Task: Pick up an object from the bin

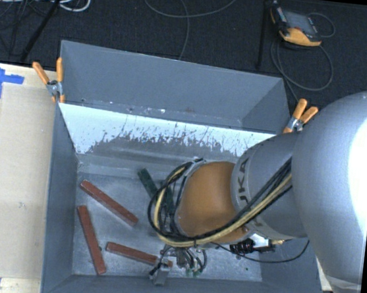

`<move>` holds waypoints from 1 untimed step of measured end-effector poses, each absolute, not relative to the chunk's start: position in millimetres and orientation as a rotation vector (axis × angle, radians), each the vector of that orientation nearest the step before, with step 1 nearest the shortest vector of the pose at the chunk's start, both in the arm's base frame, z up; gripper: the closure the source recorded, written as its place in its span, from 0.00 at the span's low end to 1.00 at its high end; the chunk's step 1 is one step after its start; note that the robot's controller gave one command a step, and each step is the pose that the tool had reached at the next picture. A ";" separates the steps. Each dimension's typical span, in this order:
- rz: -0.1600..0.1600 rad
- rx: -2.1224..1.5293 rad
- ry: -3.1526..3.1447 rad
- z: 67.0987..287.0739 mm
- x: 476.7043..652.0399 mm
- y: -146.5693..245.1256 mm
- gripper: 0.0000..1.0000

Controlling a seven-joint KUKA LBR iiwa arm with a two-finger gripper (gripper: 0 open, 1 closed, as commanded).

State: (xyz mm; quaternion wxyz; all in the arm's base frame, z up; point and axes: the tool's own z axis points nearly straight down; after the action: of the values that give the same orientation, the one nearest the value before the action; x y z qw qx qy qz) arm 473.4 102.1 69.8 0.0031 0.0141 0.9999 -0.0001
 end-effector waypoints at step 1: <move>-0.001 0.040 3.142 69.3 471.4 102.2 1.00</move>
Offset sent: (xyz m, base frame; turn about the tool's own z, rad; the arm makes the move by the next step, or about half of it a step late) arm 0.0000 0.0000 0.0000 0.0000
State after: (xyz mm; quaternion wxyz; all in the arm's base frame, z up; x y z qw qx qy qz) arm 471.4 102.2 69.3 -0.0005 0.0128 0.9999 -0.0004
